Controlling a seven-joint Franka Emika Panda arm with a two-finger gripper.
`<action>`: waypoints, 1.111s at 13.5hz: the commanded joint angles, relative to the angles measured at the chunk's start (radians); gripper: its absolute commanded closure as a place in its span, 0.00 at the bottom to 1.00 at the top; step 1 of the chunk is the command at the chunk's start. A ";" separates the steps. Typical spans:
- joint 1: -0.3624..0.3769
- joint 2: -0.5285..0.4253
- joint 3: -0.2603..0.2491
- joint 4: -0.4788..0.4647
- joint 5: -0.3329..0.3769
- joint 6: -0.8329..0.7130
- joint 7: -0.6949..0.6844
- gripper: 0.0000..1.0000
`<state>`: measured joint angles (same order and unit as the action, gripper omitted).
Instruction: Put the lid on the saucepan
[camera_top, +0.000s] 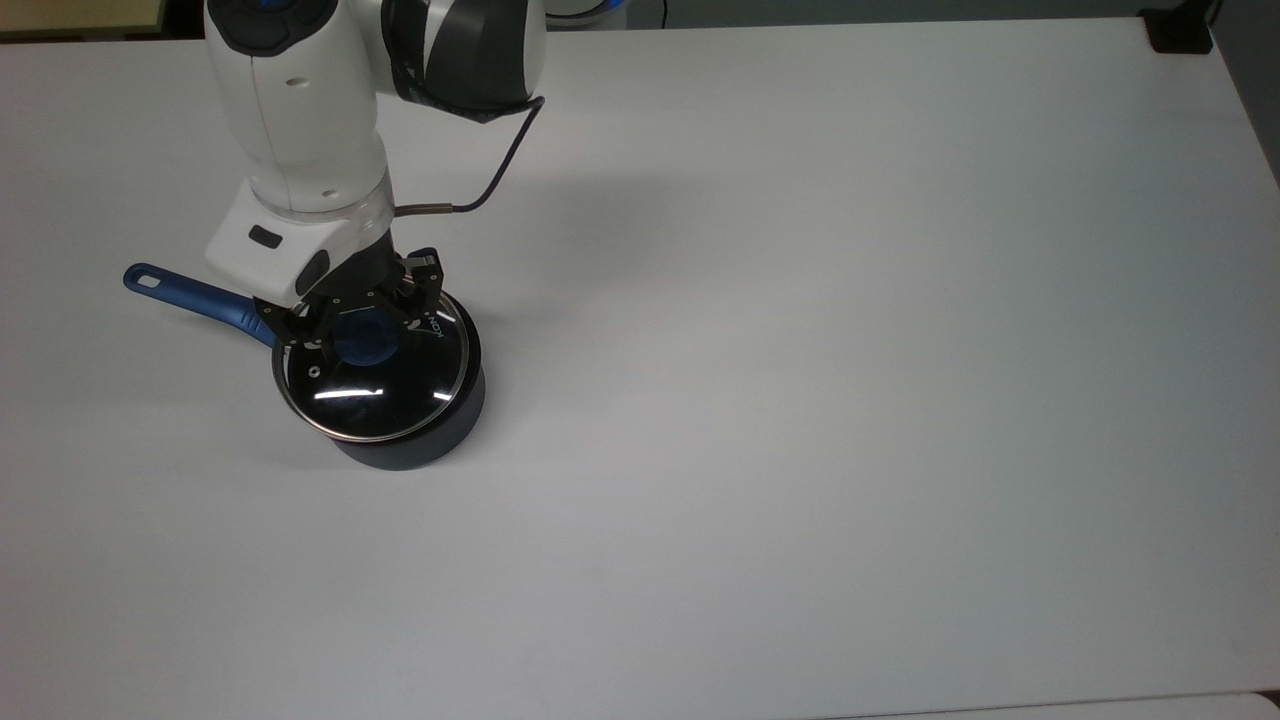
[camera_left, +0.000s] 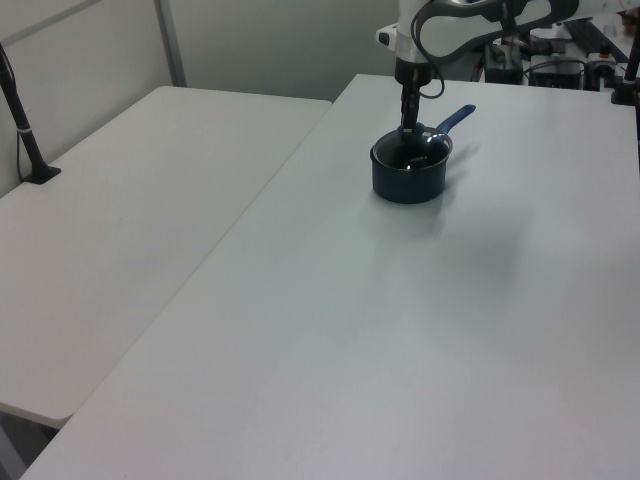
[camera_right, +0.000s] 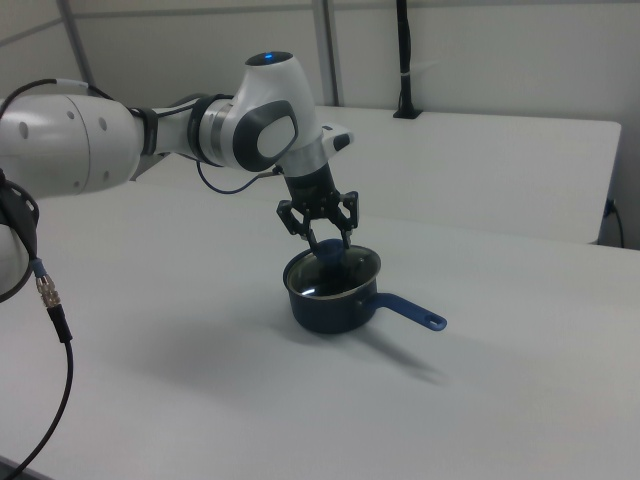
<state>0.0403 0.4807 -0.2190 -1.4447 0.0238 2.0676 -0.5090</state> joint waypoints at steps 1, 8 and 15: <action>0.024 -0.017 -0.011 -0.045 0.012 0.042 -0.016 0.46; 0.024 -0.016 -0.011 -0.045 0.013 0.040 -0.011 0.00; 0.017 -0.017 -0.019 -0.043 -0.001 0.042 -0.075 0.07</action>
<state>0.0462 0.4832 -0.2189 -1.4556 0.0228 2.0684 -0.5264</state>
